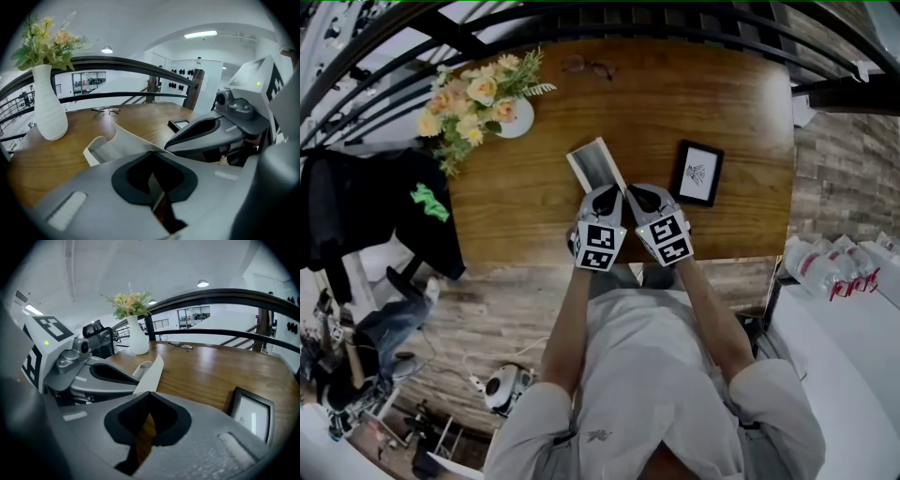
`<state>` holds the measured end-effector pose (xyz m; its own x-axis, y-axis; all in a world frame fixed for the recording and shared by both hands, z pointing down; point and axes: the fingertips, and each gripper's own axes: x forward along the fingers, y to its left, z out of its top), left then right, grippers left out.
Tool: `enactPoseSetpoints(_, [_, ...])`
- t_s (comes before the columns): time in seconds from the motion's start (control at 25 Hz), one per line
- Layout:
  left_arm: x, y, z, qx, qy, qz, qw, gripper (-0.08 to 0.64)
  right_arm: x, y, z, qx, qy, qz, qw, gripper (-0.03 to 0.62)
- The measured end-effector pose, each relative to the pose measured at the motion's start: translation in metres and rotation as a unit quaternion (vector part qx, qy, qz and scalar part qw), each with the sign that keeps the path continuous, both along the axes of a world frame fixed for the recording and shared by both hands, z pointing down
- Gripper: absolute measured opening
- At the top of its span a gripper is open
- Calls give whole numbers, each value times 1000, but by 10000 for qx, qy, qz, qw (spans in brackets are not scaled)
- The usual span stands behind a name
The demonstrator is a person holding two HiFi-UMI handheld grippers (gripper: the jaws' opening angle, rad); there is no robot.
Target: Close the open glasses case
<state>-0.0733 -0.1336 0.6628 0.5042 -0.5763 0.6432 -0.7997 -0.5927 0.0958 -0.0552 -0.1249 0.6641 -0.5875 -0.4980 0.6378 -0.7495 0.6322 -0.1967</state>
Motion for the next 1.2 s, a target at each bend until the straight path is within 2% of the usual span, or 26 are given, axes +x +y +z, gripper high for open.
enactPoseSetpoints(0.56, [-11,8,0,24,138,-113,9998,19,-10,4,-3,67,-3,-107,9999,3])
enactPoseSetpoints(1.2, [-26,15,3,-27,107,-263,9996,19,-25,11,-8,115,42,-332,9994,3])
